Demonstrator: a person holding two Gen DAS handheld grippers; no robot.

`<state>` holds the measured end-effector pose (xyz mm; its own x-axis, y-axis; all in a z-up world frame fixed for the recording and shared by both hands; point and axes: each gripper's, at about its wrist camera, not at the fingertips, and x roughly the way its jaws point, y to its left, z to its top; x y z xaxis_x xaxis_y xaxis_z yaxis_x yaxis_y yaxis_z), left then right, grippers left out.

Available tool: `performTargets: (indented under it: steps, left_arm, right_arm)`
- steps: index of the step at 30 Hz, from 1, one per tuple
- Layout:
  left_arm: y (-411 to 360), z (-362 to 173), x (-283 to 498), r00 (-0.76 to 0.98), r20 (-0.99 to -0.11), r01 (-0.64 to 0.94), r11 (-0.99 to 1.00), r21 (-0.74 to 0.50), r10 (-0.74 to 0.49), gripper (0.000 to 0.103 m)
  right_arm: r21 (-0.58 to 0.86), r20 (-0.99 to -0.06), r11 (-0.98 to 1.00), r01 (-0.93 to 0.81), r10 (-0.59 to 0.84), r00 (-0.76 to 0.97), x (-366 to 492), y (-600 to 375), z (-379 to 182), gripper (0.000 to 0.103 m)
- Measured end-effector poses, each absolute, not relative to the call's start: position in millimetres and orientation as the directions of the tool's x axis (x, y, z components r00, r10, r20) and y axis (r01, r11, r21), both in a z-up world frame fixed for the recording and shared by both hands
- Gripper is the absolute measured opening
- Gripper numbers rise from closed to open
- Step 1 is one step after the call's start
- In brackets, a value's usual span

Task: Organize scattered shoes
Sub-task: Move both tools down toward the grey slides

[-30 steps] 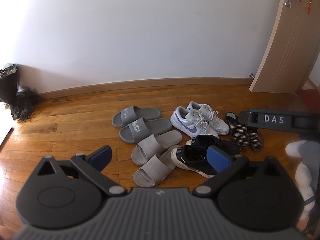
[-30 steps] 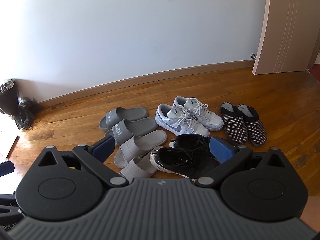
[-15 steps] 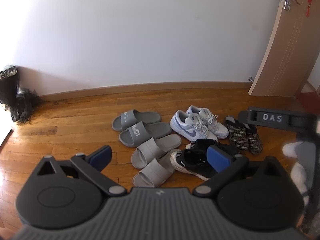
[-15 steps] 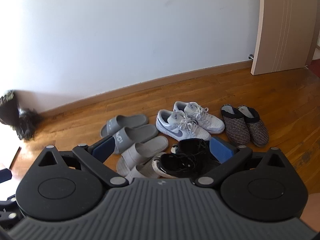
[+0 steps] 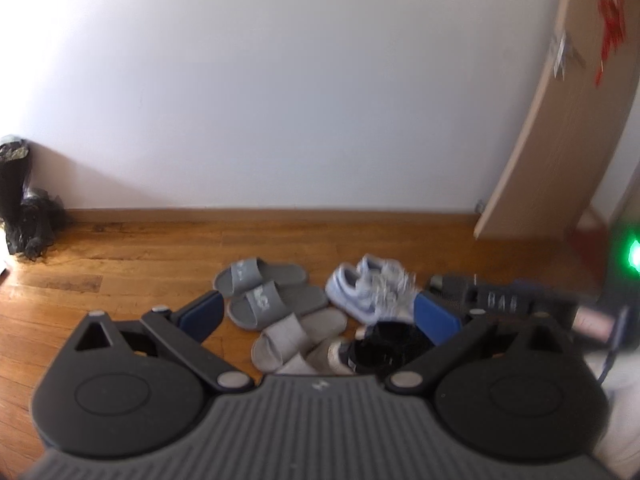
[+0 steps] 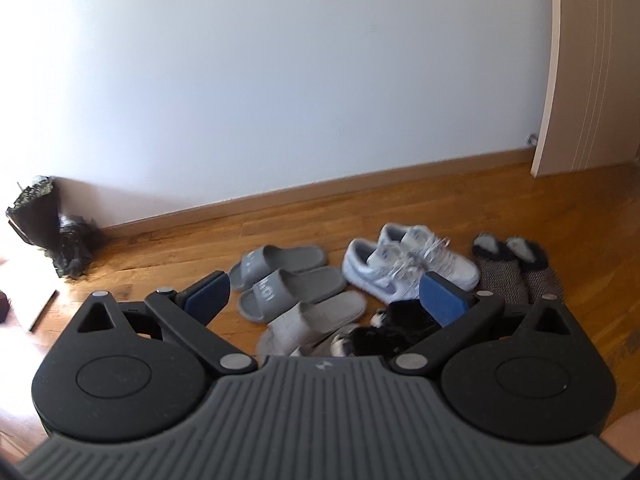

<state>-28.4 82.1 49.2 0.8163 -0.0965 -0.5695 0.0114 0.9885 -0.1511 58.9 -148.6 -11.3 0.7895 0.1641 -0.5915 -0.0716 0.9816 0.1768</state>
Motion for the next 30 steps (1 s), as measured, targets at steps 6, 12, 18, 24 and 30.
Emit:
performTargets:
  steps: [6, 12, 18, 24, 30]
  left_arm:
    - [113, 53, -37, 0.825, -0.564, -0.044, 0.99, -0.135, -0.041, 0.102]
    - [164, 53, -49, 0.849, -0.523, -0.183, 0.971, -0.152, 0.078, 0.103]
    - [191, 32, -28, 0.767, -0.623, -0.348, 0.916, -0.201, 0.155, 0.103]
    - [199, 34, -10, 0.716, -0.669, -0.387, 0.911, -0.144, 0.199, 0.103]
    - [239, 12, 9, 0.669, -0.702, -0.402, 0.913, -0.066, 0.244, 0.103]
  right_arm:
    - [0.31, -0.595, 0.945, -0.105, 0.279, 0.754, 61, -135, -2, 0.102]
    - [0.412, -0.613, 0.905, -0.107, 0.362, 0.702, 96, -121, 5, 0.102]
    - [0.56, -0.722, 0.826, 0.063, 0.45, 0.525, 177, -106, -33, 0.102]
    - [0.556, -0.782, 0.819, 0.143, 0.457, 0.423, 282, -70, -75, 0.102]
    - [0.562, -0.801, 0.793, 0.235, 0.45, 0.395, 367, -63, -156, 0.102]
